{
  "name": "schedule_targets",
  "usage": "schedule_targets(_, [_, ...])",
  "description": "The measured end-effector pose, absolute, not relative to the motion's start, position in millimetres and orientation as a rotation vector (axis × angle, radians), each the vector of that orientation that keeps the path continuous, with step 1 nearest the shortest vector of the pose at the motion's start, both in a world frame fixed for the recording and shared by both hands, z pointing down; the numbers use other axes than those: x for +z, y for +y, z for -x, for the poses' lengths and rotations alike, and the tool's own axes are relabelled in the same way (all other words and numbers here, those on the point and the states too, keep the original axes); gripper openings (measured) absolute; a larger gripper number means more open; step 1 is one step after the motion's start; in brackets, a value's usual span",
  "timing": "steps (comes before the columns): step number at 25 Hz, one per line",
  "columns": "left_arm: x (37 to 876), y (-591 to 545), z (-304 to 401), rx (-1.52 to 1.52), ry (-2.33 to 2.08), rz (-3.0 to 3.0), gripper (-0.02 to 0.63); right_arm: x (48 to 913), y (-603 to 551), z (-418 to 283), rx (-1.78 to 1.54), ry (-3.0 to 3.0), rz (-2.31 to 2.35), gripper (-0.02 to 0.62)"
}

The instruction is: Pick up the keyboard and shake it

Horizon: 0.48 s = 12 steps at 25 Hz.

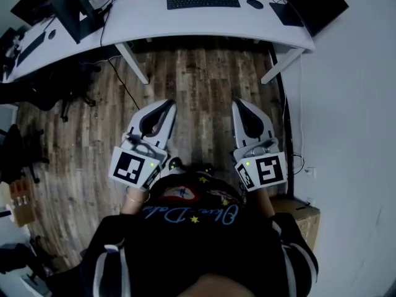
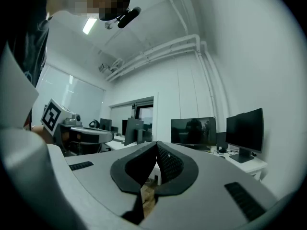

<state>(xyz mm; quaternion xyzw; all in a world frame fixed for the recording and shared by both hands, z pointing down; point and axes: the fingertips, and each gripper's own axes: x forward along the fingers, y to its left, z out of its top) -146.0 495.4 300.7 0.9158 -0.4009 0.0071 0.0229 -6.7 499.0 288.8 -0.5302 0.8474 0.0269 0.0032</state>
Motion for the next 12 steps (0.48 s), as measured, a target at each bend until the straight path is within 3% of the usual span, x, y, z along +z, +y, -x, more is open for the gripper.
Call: schedule_targets(12, [308,502,113,0.057,-1.245,-2.823,0.014,299,501,-31,0.054,2.659,1.661,0.002])
